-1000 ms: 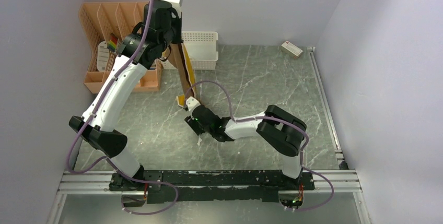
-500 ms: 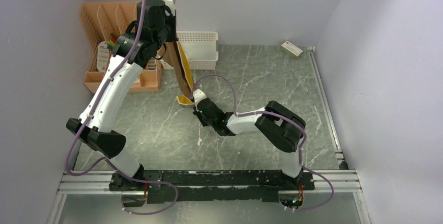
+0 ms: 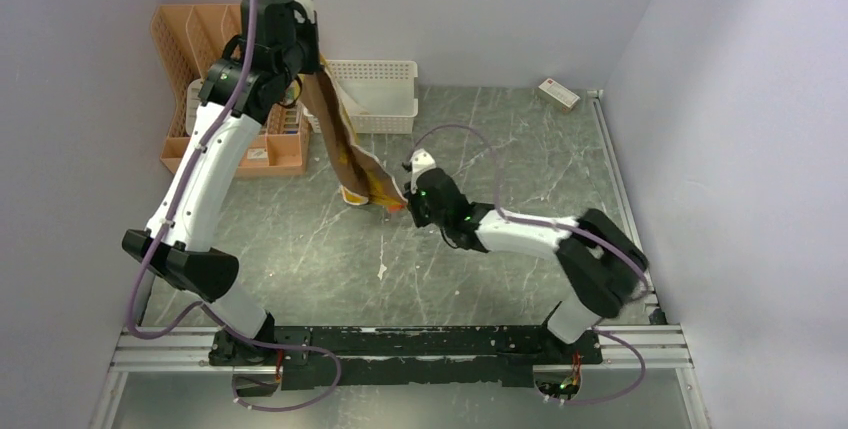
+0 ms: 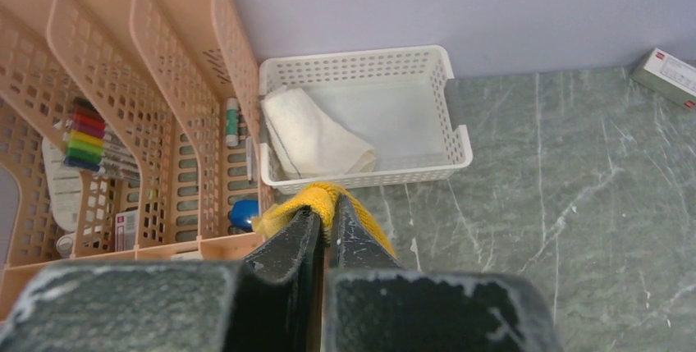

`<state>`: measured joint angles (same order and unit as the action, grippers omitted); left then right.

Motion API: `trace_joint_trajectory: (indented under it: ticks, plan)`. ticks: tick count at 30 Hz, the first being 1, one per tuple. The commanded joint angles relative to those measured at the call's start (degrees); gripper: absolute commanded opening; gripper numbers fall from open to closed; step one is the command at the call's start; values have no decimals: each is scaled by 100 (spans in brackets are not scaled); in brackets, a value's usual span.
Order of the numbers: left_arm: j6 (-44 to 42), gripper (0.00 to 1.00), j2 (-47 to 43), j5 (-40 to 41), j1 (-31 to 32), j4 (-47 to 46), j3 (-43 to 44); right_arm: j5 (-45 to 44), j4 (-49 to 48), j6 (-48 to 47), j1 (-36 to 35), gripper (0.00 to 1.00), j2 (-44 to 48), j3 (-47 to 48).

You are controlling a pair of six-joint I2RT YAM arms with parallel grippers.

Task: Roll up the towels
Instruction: Flatten out the towel at the center of the board.

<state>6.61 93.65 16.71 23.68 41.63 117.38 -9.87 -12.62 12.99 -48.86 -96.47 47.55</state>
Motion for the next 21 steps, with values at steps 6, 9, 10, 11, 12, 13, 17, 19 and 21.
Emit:
trace_joint_trajectory:
  ticks: [6, 9, 10, 11, 12, 13, 17, 19, 21]
  plan:
    - [54, 7, -909, -813, -435, -810, -651, -347, 1583, -405, 416, 0, 2775, 1052]
    - [103, 7, -1468, -940, -435, -1211, -1189, -826, 2261, -541, 672, 0, 3165, 1606]
    - [130, 7, -1612, -881, -435, -1195, -1282, -991, 2425, -576, 736, 0, 3303, 1729]
    - [175, 7, -1747, -813, -435, -1103, -1357, -1121, 2599, -598, 810, 0, 3498, 1841]
    - [223, 7, -1889, -753, -435, -1029, -1448, -1225, 2771, -567, 869, 0, 3659, 1932]
    - [272, 7, -2062, -733, -435, -976, -1595, -1296, 2911, -523, 918, 0, 3850, 2000]
    - [618, 7, -2986, -950, -435, -920, -2532, -1600, 3473, -257, 957, 0, 4592, 2186]
    - [826, 7, -3456, -1037, -435, -884, -3053, -1745, 3804, -82, 957, 0, 4963, 2204]
    - [996, 7, -3927, -1112, -435, -804, -3570, -1807, 4122, 99, 957, 0, 5358, 2131]
